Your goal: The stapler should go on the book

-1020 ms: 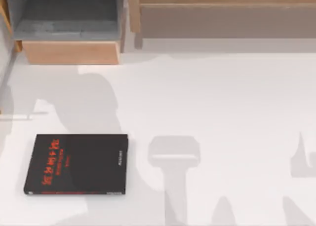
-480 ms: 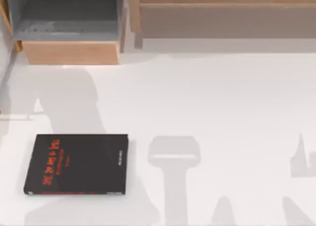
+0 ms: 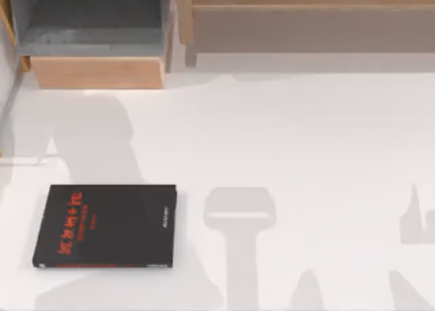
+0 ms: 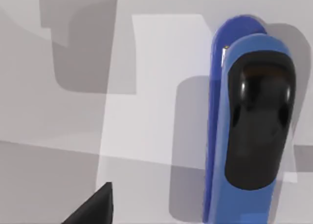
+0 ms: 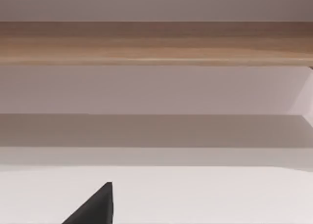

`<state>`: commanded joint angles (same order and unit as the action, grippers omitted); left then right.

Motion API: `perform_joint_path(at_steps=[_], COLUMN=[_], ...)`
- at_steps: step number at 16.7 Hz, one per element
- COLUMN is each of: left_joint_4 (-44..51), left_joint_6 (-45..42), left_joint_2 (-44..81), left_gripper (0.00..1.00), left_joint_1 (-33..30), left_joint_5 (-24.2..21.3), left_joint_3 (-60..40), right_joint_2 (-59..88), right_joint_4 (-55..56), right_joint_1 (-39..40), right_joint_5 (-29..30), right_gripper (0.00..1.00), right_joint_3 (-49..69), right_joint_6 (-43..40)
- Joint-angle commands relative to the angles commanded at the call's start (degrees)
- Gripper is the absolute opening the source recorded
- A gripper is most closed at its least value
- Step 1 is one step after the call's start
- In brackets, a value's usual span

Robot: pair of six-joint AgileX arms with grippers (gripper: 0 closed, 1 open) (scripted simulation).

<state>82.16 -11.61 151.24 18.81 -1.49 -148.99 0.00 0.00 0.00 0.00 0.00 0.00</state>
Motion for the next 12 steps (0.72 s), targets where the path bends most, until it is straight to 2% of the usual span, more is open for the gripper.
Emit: perform_joint_path(at_steps=[12], left_joint_4=[-9.80], left_joint_6=[0.15], left_joint_2=[-0.39], left_gripper=[1.00], left_joint_1=[0.02], left_joint_5=[-0.01], left_joint_3=[9.81], right_joint_2=[0.00], right_joint_4=[0.00], right_joint_1=[0.00], right_joint_5=[0.00], right_gripper=[1.00], right_joint_3=[0.00], right_joint_6=[0.00])
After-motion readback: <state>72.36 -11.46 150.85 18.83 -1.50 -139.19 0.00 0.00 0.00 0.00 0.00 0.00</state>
